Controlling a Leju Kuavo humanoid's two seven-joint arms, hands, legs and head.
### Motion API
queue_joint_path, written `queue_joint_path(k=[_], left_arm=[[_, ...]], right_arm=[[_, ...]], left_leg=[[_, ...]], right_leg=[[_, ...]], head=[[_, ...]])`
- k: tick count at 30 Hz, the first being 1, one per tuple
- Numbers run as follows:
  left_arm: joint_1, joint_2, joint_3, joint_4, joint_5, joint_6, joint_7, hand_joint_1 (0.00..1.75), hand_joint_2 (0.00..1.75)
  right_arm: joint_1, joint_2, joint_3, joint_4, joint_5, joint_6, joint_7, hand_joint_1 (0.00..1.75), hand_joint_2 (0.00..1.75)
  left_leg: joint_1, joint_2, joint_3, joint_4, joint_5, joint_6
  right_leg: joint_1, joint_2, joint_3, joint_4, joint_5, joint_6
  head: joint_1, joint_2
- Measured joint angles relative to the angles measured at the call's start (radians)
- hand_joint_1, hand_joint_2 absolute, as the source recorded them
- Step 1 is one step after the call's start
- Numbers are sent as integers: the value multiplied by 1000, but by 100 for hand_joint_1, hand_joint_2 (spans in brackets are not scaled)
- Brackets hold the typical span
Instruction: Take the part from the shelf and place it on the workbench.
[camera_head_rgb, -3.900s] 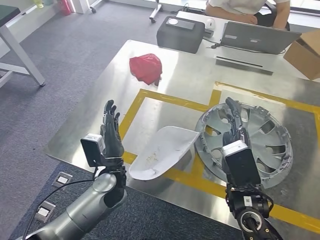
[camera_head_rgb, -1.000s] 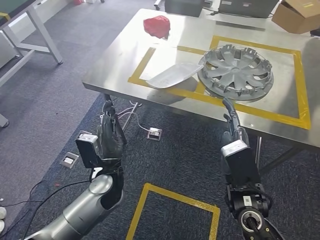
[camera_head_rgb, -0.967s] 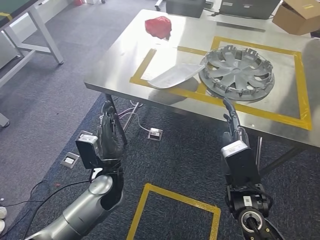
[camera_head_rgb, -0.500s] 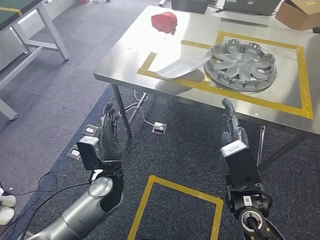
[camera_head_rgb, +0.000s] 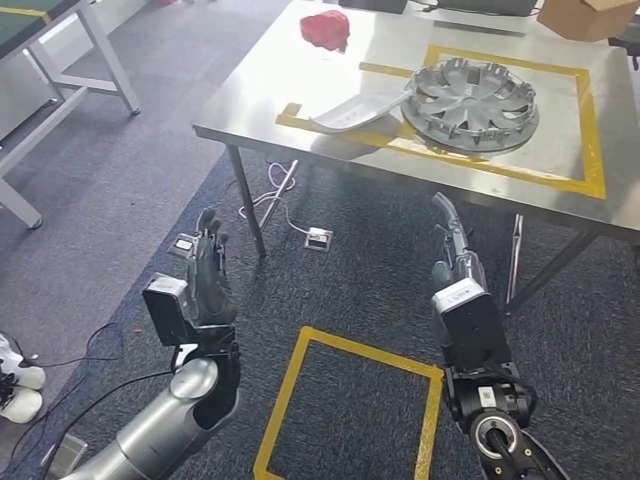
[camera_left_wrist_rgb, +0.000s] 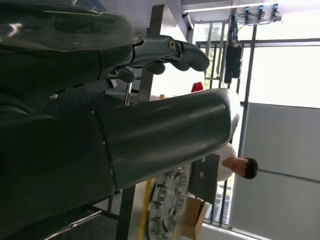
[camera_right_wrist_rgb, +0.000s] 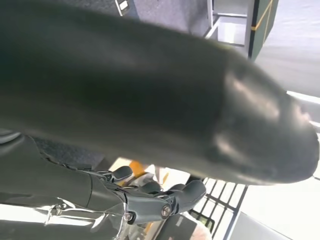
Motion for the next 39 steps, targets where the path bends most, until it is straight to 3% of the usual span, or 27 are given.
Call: queue_joint_path(k=[2, 3, 4, 5, 7, 8, 9, 10, 12, 14, 16, 18, 19, 22, 23, 24, 25, 27, 29, 30, 31, 33, 34, 35, 37, 38, 39], left_arm=[[1, 0, 0, -2, -1, 0, 0, 0, 0], [1, 0, 0, -2, -1, 0, 1, 0, 0], [2, 0, 0, -2, -1, 0, 1, 0, 0], [2, 0, 0, -2, -2, 0, 1, 0, 0], [3, 0, 0, -2, -4, 0, 2, 0, 0], [5, 0, 0, -2, -5, 0, 2, 0, 0], [6, 0, 0, -2, -6, 0, 3, 0, 0], [8, 1, 0, -2, -7, 0, 4, 0, 0], [10, 1, 0, -3, -9, -1, 5, 0, 0], [11, 1, 1, -7, -11, -2, 5, 0, 0], [11, 1, 2, -10, -12, -3, 6, 0, 0], [12, 2, 2, -10, -12, -4, 8, 0, 0], [13, 2, 3, -10, -12, -5, 8, 0, 0], [14, 4, 6, -10, -12, -9, 9, 0, 0], [14, 4, 7, -10, -12, -10, 10, 0, 0], [14, 5, 7, -10, -12, -11, 10, 0, 0], [14, 5, 7, -10, -12, -11, 10, 0, 0], [13, 5, 7, -10, -12, -12, 11, 0, 0], [9, 5, 8, -12, -12, -12, 11, 0, 0], [8, 5, 8, -14, -12, -12, 11, 0, 0], [7, 5, 8, -15, -12, -12, 10, 0, 0], [8, 5, 9, -16, -12, -12, 11, 0, 0], [8, 5, 9, -16, -12, -12, 11, 0, 0], [9, 4, 9, -16, -12, -13, 11, 0, 0], [9, 3, 9, -16, -12, -14, 11, 0, 0], [9, 3, 9, -16, -12, -14, 11, 0, 0], [10, 2, 9, -16, -12, -14, 11, 0, 0]], right_arm=[[1, 0, 1, 1, 0, 0, 0, 0, 0], [2, 0, 2, 2, -1, 0, 0, 0, 0], [3, 0, 2, 3, -1, 0, 0, 0, 0], [4, 0, 2, 4, -2, -1, -1, 0, 0], [5, 0, 2, 8, -2, -1, -4, 0, 0], [5, 0, 2, 10, -2, -1, -6, 0, 0], [5, 0, 2, 12, -3, -1, -7, 0, 0], [5, 0, 2, 14, -3, -1, -8, 0, 0], [4, 1, 3, 17, -3, -1, -12, 0, 0], [1, 4, 2, 17, -3, -1, -16, 0, 0], [-1, 7, 2, 18, -3, -2, -20, 0, 0], [0, 9, 2, 18, -3, -2, -21, 0, 0], [1, 10, 2, 19, -3, -3, -20, 0, 0], [2, 15, 2, 20, -3, -4, -20, 0, 0], [3, 16, 2, 20, -2, -4, -20, 0, 0], [3, 17, 2, 21, -2, -4, -19, 0, 0], [3, 17, 2, 22, -2, -4, -19, 0, 0], [3, 17, 2, 24, -2, -5, -19, 0, 0], [2, 17, 1, 23, -2, -5, -20, 0, 0], [2, 17, 1, 23, -2, -5, -20, 0, 0], [2, 18, 1, 23, -2, -6, -20, 0, 0], [5, 17, 1, 24, -2, -6, -20, 0, 0], [8, 17, 1, 25, -2, -6, -19, 0, 0], [10, 17, 1, 26, -2, -6, -19, 0, 0], [13, 17, 1, 27, -2, -6, -19, 0, 0], [13, 17, 1, 27, -2, -6, -19, 0, 0], [14, 17, 1, 28, -2, -6, -19, 0, 0]], left_leg=[[-3, 1, -10, -15, 13, 18], [-2, 3, -21, -17, 23, 26], [-1, 5, -35, -18, 35, 36], [0, 7, -49, -19, 48, 42], [-2, 9, -81, -18, 74, 49], [-3, 9, -97, -17, 87, 49], [-5, 9, -114, -16, 100, 48], [-6, 9, -131, -15, 112, 47], [-6, 8, -160, -11, 135, 42], [-7, 8, -176, -10, 157, 33], [-4, 9, -178, -17, 180, 21], [-3, 9, -186, -17, 181, 10], [-3, 8, -198, 2, 152, 4], [2, 8, -253, 178, -11, -13], [3, 8, -265, 248, -39, -17], [5, 8, -267, 300, -40, -21], [6, 8, -253, 320, -17, -24], [11, 8, -171, 251, 34, -26], [11, 7, -49, 90, 14, -19], [9, 6, -10, 27, -4, -11], [4, 5, 6, -9, -13, -1], [0, 7, -11, -18, 6, 19], [0, 8, -23, -18, 19, 28], [1, 10, -37, -19, 32, 35], [1, 11, -68, -19, 56, 43], [1, 11, -84, -19, 67, 43], [0, 11, -99, -19, 78, 43]], right_leg=[[-3, 2, -7, -9, 19, 11], [-5, 3, -19, -3, 7, 17], [-6, 5, -35, 22, -28, 22], [-7, 5, -55, 71, -83, 26], [-7, 6, -90, 219, -192, 32], [-7, 6, -95, 284, -213, 33], [-6, 6, -87, 323, -207, 32], [-5, 6, -63, 328, -180, 30], [-1, 7, 38, 231, -135, 20], [7, 8, 156, 68, -158, 7], [14, 9, 198, -13, -180, -4], [10, 6, 180, -19, -158, -17], [7, 3, 168, -23, -145, -25], [3, -1, 119, -25, -100, -38], [3, -1, 99, -23, -84, -37], [3, -1, 79, -20, -70, -36], [3, -2, 58, -17, -55, -33], [3, -1, 22, -10, -29, -26], [6, 0, -4, -1, -7, -16], [6, 0, -11, -1, 5, -10], [6, 0, -16, -4, 18, -5], [0, 1, -26, -9, 31, 7], [-3, 2, -36, 6, 8, 12], [-5, 3, -51, 45, -38, 17], [-6, 4, -84, 183, -157, 23], [-6, 4, -97, 259, -193, 25], [-6, 4, -100, 316, -199, 25]], head=[[2, 0], [3, 0], [6, 0], [9, 0], [16, 0], [18, 0], [19, 0], [20, 0], [21, 0], [20, 0], [21, 0], [23, 0], [23, 0], [16, 0], [15, 0], [14, 0], [13, 0], [12, 0], [10, 0], [10, 0], [10, 0], [13, 0], [15, 0], [17, 0], [22, 0], [23, 0], [24, 0]])
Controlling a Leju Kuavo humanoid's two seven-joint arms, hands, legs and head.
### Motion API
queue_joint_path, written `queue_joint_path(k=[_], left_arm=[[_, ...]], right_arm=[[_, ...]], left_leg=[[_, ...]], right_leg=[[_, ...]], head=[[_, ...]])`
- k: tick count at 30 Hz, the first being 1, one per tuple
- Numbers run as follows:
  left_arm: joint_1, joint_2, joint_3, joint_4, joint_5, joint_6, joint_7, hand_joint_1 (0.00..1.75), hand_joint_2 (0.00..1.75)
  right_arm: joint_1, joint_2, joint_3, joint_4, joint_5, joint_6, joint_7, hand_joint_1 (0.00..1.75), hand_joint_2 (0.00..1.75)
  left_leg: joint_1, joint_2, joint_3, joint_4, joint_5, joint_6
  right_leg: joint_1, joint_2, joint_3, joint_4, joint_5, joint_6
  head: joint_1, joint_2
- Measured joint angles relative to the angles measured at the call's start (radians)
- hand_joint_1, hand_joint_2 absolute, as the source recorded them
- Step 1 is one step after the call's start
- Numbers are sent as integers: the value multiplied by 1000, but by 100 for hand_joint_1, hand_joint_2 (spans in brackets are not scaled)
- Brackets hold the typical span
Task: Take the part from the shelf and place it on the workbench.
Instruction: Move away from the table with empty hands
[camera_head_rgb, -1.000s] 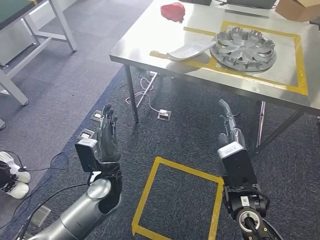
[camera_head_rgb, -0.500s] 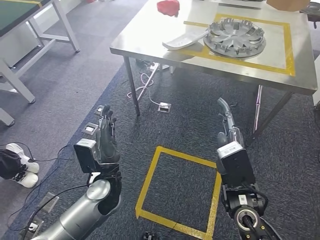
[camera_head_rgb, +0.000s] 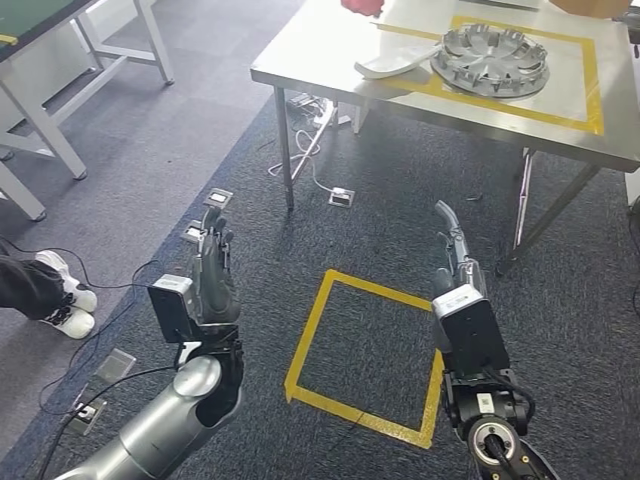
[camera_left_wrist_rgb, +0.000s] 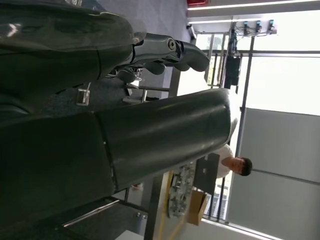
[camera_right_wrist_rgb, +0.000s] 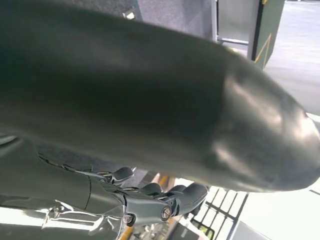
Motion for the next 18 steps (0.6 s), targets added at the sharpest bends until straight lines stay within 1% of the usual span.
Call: queue_joint_path(k=[1, 2, 3, 4, 5, 6, 7, 8, 9, 10, 11, 12, 13, 14, 15, 16, 17, 18], left_arm=[[1, 0, 0, 0, 0, 0, 0, 0, 0], [1, 0, 0, 0, 0, 0, 0, 0, 0], [1, 0, 0, 0, 0, 0, 0, 0, 0], [1, -1, 0, 0, 0, 0, 0, 0, 0], [1, -1, 0, 0, 0, -1, 0, 0, 0], [1, -2, 0, 0, 0, -1, -1, 0, 0], [0, -2, 0, 0, 0, -1, -2, 0, 0], [0, -2, 0, 0, 0, -1, -3, 0, 0], [0, -2, 0, 0, 0, -1, -3, 0, 0], [0, -2, 0, 0, 0, -1, -4, 0, 0], [0, -2, 1, 0, 0, -1, -4, 0, 0], [1, -2, 1, 0, 0, -1, -4, 0, 0], [2, -2, 2, 0, 0, -1, -4, 0, 0], [3, -2, 2, 0, 0, -1, -4, 0, 0], [5, -1, 2, 0, 0, -1, -4, 0, 0], [6, -1, 2, 0, 0, -1, -4, 0, 0], [6, -1, 2, 0, 0, 0, -4, 0, 0], [6, -1, 3, 0, 0, 0, -3, 0, 0]], right_arm=[[1, 0, 0, 1, 0, 0, 0, 0, 0], [1, 0, 0, 2, 0, 0, 0, 0, 0], [1, 0, 0, 2, 0, 0, 0, 0, 0], [0, 0, 0, 3, 0, 0, 0, 0, 0], [-2, 0, 0, 3, 0, 0, 0, 0, 0], [-4, 0, -1, 2, 0, 0, 0, 0, 0], [-5, 0, -1, 2, 0, 0, -1, 0, 0], [-6, 0, -1, 2, 0, 0, -1, 0, 0], [-6, 0, 0, 2, 0, 0, -1, 0, 0], [-6, 1, 0, 2, 0, 0, -1, 0, 0], [-6, 1, 0, 2, 0, 0, -1, 0, 0], [-6, 2, 0, 2, 0, 0, -1, 0, 0], [-5, 2, 0, 3, 0, 0, -1, 0, 0], [-4, 3, 0, 3, 0, 0, 0, 0, 0], [-3, 3, 0, 3, 0, 0, 0, 0, 0], [-1, 3, 0, 4, 0, 0, 0, 0, 0], [0, 3, 1, 4, 0, 0, 0, 0, 0], [1, 4, 0, 4, 0, 0, 0, 0, 0]], left_leg=[[-1, 0, -15, 1, 12, -2], [-1, 0, -29, 1, 23, -4], [-1, 0, -40, 2, 33, -7], [-2, 0, -47, 2, 41, -11], [-3, 0, -51, 3, 49, -14], [-4, 1, -54, 4, 57, -20], [-3, 2, -55, 2, 64, -26], [-3, 3, -55, 0, 72, -32], [-1, 4, -58, 1, 76, -38], [0, 3, -64, 10, 65, -44], [1, 2, -78, 40, 37, -49], [3, 1, -99, 92, -7, -53], [4, 1, -126, 163, -56, -59], [5, 1, -150, 236, -94, -63], [5, 1, -165, 290, -112, -67], [5, 1, -162, 310, -109, -69], [5, 1, -137, 286, -89, -69], [6, 2, -92, 222, -60, -67]], right_leg=[[0, 0, 11, 27, 18, -1], [1, 1, 39, 17, 48, -5], [3, 1, 88, -31, 73, -10], [6, 1, 151, -109, 77, -18], [10, 1, 214, -196, 64, -24], [13, 0, 261, -269, 43, -29], [16, 0, 287, -315, 26, -33], [17, 0, 294, -337, 22, -36], [15, -1, 289, -342, 28, -41], [13, -1, 283, -346, 37, -47], [10, -2, 275, -350, 47, -52], [8, -3, 265, -351, 56, -56], [9, -3, 255, -351, 64, -59], [9, -4, 244, -351, 72, -60], [9, -4, 237, -350, 78, -60], [9, -4, 230, -349, 84, -59], [9, -4, 225, -348, 89, -57], [9, -4, 222, -345, 93, -55]], head=[[0, 0], [1, 0], [1, 0], [1, 0], [1, 0], [0, 0], [0, 0], [1, 0], [1, 0], [1, 0], [0, 0], [-2, 0], [-3, 0], [-5, 0], [-6, 0], [-7, 0], [-8, 0], [-9, 0]])
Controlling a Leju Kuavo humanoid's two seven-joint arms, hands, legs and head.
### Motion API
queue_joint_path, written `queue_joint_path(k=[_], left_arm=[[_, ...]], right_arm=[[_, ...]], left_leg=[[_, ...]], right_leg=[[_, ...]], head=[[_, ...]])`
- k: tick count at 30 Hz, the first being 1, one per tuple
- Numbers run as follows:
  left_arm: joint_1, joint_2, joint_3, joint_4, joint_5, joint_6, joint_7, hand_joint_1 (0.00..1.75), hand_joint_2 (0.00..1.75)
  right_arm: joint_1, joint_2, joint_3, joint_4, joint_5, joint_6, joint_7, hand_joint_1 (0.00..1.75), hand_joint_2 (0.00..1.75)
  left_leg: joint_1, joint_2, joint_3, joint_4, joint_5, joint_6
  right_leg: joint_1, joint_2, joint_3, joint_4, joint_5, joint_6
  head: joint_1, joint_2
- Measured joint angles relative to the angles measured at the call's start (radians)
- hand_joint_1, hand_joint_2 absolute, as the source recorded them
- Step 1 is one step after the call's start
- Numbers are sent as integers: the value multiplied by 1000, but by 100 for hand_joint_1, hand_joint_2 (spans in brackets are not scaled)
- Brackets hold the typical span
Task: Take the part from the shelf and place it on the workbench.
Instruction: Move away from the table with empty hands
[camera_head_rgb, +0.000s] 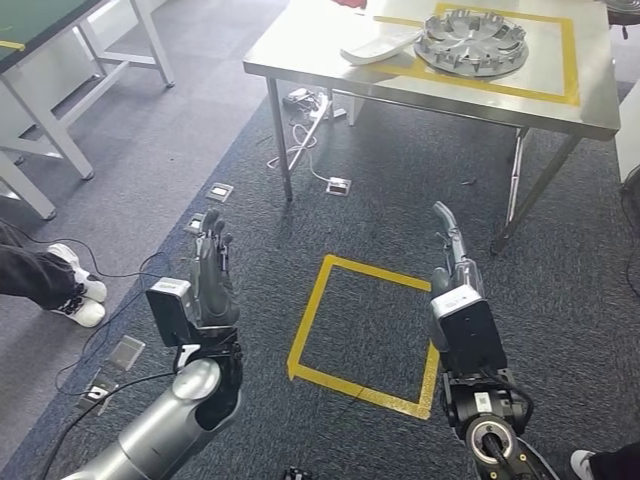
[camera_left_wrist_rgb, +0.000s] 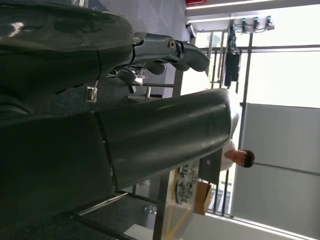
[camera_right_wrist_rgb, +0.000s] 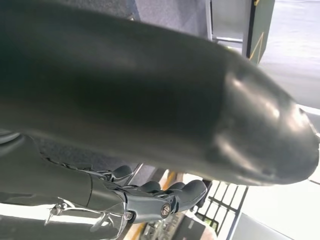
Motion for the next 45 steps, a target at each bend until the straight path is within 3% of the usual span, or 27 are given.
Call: queue_joint_path(k=[2, 4, 8, 15, 19, 45], left_arm=[[-1, 0, 2, 0, 0, 2, 1, 0, 0], [0, 0, 4, -1, -1, 4, 3, 0, 0], [3, 1, 4, -1, -1, 8, 10, 0, 0], [5, 7, 4, -5, -1, 20, 17, 0, 0], [7, 11, 4, -10, -1, 21, 18, 0, 0], [23, 19, 4, -22, 5, 29, 7, 0, 0]], right_arm=[[0, 0, 0, 0, 0, 0, 1, 0, 0], [0, 1, 0, 0, 0, 0, 1, 0, 0], [0, 1, 0, 0, 0, 1, 5, 0, 0], [-2, 1, 1, 0, 0, 12, 12, 0, 0], [-5, 1, 2, 0, 0, 17, 12, 0, 0], [-29, 1, 37, 8, -16, 0, 13, 0, 0]], left_leg=[[-3, 0, 95, -149, 36, 10], [-6, -1, 131, -217, 40, 23], [-6, -1, 128, -226, 38, 31], [-14, -2, 126, -224, 41, 41], [-15, -2, 126, -224, 41, 42], [-15, -1, 126, -224, 42, 42]], right_leg=[[3, 0, -9, 8, 3, 6], [7, 0, -16, 15, 4, 14], [10, 0, -21, 20, -2, -2], [3, 1, -19, 14, 12, 19], [2, 1, -19, 13, 13, 24], [1, 0, -21, 13, 13, 28]], head=[[-3, 0], [-3, 0], [4, 0], [7, 0], [7, 0], [7, 0]])
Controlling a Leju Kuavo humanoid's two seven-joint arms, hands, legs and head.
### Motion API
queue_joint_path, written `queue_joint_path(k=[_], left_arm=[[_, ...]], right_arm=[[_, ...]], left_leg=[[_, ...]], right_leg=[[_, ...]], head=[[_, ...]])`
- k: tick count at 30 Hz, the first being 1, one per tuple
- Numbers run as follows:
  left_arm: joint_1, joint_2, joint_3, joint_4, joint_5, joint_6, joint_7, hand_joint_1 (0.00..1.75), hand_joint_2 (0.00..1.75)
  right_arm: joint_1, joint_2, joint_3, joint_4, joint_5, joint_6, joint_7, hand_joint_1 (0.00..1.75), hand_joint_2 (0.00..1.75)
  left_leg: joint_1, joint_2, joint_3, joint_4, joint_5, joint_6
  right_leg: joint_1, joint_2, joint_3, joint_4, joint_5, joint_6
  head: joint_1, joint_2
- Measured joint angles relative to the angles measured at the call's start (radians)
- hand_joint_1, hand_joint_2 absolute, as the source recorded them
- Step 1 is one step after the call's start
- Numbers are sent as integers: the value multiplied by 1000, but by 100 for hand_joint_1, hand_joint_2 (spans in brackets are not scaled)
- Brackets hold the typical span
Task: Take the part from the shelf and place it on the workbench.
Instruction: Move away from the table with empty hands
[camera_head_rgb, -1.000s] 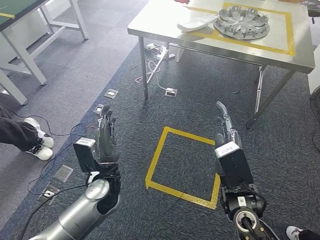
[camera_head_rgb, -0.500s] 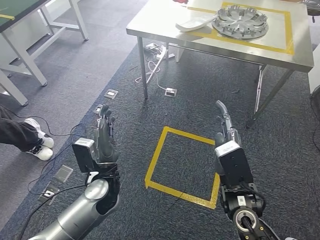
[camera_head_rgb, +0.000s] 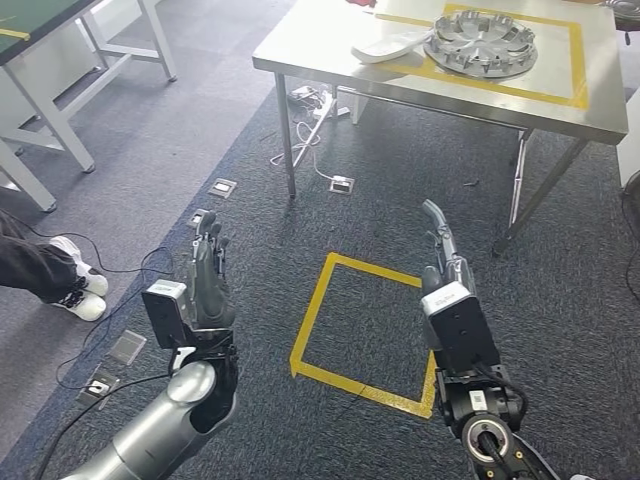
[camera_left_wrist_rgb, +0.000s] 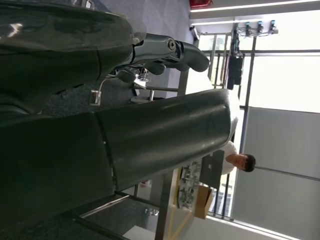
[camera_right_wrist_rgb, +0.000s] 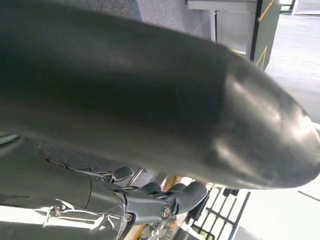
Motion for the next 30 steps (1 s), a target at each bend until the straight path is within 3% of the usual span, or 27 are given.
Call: queue_joint_path(k=[5, 7, 9, 11, 12, 13, 14, 16, 18, 21, 23, 26, 27, 28, 29, 30], left_arm=[[0, 1, 0, -1, 0, -1, 0, 0, 0], [0, 1, 0, -2, -1, -1, 0, 0, 0], [0, 1, 1, -4, -1, -1, -1, 0, 0], [2, 1, 1, -4, -2, -1, -1, 0, 0], [4, 1, 1, -4, -2, -1, -1, 0, 0], [5, 2, 1, -3, -2, -1, -1, 0, 0], [6, 2, 1, -4, -2, -1, -1, 0, 0], [6, 1, 1, -4, -2, -1, -1, 0, 0], [5, 2, 1, -4, -1, -1, -2, 0, 0], [7, 2, 1, -4, -1, -1, -4, 0, 0], [7, 3, 1, -4, -1, -1, -4, 0, 0], [7, 3, 1, -4, -1, -1, -4, 0, 0], [8, 4, 1, -4, -1, -1, -4, 0, 0], [10, 4, 1, -4, -1, -1, -4, 0, 0], [10, 4, 1, -4, -1, -1, -4, 0, 0], [10, 4, 1, -4, -1, -1, -4, 0, 0]], right_arm=[[-2, 0, 8, 3, 0, -1, 0, 0, 0], [-4, 0, 10, 3, 0, -2, -1, 0, 0], [-6, 0, 12, 4, 0, -2, -1, 0, 0], [-6, 0, 14, 8, 0, -2, -3, 0, 0], [-5, 0, 15, 11, 0, -1, -4, 0, 0], [-4, 0, 15, 14, 0, -1, -5, 0, 0], [-4, 0, 15, 16, 0, -1, -7, 0, 0], [-5, 0, 15, 18, 0, -1, -10, 0, 0], [-6, 0, 16, 20, 0, -1, -12, 0, 0], [-6, 0, 17, 23, 0, -1, -12, 0, 0], [-7, 1, 17, 24, 0, -1, -13, 0, 0], [-6, 1, 18, 25, 0, 0, -13, 0, 0], [-6, 1, 18, 26, 0, 0, -13, 0, 0], [-6, 1, 19, 26, 0, 0, -13, 0, 0], [-6, 1, 20, 27, 0, 0, -13, 0, 0], [-6, 1, 20, 27, 0, 0, -13, 0, 0]], left_leg=[[-2, 0, -3, 1, -1, 9], [4, 0, 3, -10, 5, 17], [9, -1, 9, -20, 9, 24], [10, -3, 9, -21, 10, 25], [10, -6, 9, -20, 9, 25], [11, -9, 9, -19, 7, 23], [13, -13, 10, -17, 5, 19], [15, -22, 12, -10, -2, 9], [14, -30, 4, 2, -8, -5], [16, -33, -7, 8, -8, -22], [18, -25, -25, 50, -32, -32], [18, -14, -132, 250, -114, -42], [18, -13, -166, 305, -126, -43], [18, -13, -182, 323, -119, -42], [17, -12, -176, 296, -92, -39], [17, -9, -149, 232, -51, -34]], right_leg=[[-2, -1, 1, -1, 1, 9], [-3, 0, -9, 14, -12, 15], [-4, 3, -53, 108, -64, 20], [-7, 5, -125, 258, -123, 24], [-10, 5, -150, 306, -132, 26], [-12, 5, -157, 314, -121, 27], [-14, 5, -144, 279, -91, 27], [-19, 12, -82, 137, -17, 27], [-19, 21, -35, 41, 6, 23], [-16, 22, -31, 32, -3, 10], [-19, 17, -27, 27, -2, -2], [-17, 6, -24, 26, -5, -13], [-15, 3, -24, 26, -6, -15], [-13, 0, -23, 26, -7, -16], [-12, -3, -21, 26, -8, -17], [-11, -5, -19, 26, -9, -17]], head=[[0, 0], [0, 0], [3, 0], [6, 0], [6, 0], [6, 0], [6, 0], [6, 0], [6, 0], [4, 0], [-1, 0], [-10, 0], [-12, 0], [-13, 0], [-15, 0], [-16, 0]])
